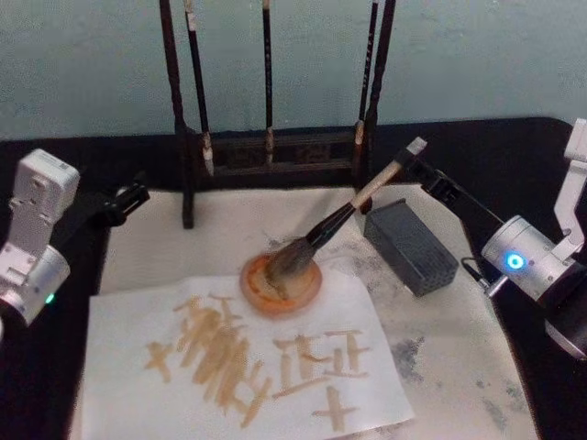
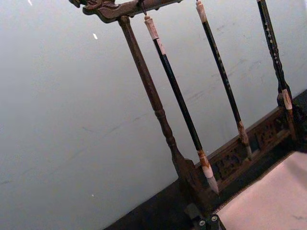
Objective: Pick up the brush from the inkstone, write on the paper, then place the brush back to its original position.
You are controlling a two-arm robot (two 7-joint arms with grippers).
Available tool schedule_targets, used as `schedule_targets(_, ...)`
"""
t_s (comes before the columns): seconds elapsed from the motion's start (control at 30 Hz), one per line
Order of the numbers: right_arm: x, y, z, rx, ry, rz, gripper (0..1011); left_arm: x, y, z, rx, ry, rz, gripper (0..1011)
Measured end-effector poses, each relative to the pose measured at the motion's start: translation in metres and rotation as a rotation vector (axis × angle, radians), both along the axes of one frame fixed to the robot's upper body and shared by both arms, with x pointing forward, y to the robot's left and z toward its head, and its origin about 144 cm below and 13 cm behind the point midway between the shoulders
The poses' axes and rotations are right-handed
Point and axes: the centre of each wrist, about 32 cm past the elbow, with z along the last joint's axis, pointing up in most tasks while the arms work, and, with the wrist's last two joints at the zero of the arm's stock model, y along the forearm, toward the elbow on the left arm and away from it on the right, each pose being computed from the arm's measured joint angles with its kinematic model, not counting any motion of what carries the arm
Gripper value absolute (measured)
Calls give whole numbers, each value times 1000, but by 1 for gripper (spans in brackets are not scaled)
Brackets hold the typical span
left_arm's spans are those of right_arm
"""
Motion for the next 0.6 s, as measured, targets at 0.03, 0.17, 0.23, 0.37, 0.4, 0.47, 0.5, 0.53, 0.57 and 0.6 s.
schedule_targets(0.03,0,0,-1,4,5,-1,175,0,0,0,0,0,0,1002)
schedule_targets(0.17,0,-1,-2,8,13,-5,173,0,0,0,0,0,0,1002)
schedule_targets(0.23,-1,-1,-3,11,17,-8,173,0,0,0,0,0,0,1002)
schedule_targets(0.37,-2,-2,-4,13,25,-16,173,0,0,0,0,0,0,1002)
schedule_targets(0.4,-2,-3,-4,13,27,-17,173,0,0,0,0,0,0,1002)
schedule_targets(0.47,-3,-3,-5,14,30,-21,173,0,0,0,0,0,0,1002)
schedule_targets(0.5,-4,-4,-6,13,35,-25,173,0,0,0,0,0,0,1002)
schedule_targets(0.53,-4,-4,-6,13,35,-25,173,0,0,0,0,0,0,1002)
schedule_targets(0.57,-4,-4,-6,13,38,-27,173,0,0,0,0,0,0,1002)
schedule_targets(0.6,-4,-4,-7,13,44,-31,173,0,0,0,0,0,0,1002)
